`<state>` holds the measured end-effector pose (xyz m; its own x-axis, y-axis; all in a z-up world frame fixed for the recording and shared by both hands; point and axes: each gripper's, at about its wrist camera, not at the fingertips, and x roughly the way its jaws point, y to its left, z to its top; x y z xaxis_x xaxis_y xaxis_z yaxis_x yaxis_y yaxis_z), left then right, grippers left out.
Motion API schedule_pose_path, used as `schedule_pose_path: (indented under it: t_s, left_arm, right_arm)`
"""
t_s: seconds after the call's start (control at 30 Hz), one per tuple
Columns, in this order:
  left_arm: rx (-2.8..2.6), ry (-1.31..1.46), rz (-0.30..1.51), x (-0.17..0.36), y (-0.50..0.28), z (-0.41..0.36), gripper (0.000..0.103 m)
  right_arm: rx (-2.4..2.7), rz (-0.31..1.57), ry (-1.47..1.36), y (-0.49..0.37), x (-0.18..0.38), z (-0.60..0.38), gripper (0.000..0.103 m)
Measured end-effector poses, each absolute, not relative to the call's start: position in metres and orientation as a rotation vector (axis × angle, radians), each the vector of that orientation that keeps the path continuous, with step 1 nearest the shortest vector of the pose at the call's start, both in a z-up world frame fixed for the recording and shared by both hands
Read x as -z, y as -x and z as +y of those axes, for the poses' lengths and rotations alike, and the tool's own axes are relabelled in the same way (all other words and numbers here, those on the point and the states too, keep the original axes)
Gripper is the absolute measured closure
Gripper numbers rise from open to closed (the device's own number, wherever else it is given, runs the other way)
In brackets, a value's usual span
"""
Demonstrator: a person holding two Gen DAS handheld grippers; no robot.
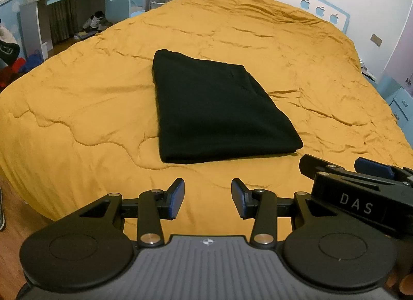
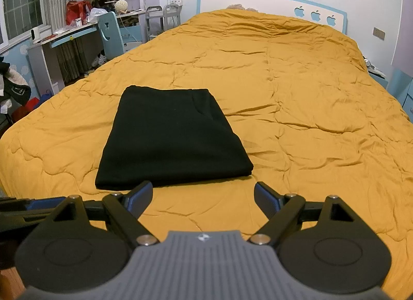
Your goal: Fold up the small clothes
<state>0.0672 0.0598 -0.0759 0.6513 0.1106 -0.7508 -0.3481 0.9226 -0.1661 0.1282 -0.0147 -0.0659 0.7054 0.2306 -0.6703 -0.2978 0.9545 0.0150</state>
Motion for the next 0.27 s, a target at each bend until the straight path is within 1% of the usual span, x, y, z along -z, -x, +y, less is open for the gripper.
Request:
schedule_pose_path:
  t_s: [0.27]
  left_arm:
    - [-0.279, 0.304, 0.820, 0.0759, -0.0669, 0.0599, 0.050]
  right_arm:
    - [-0.294, 0.732, 0.089, -0.1284, 0.0644, -0.0157, 0.022]
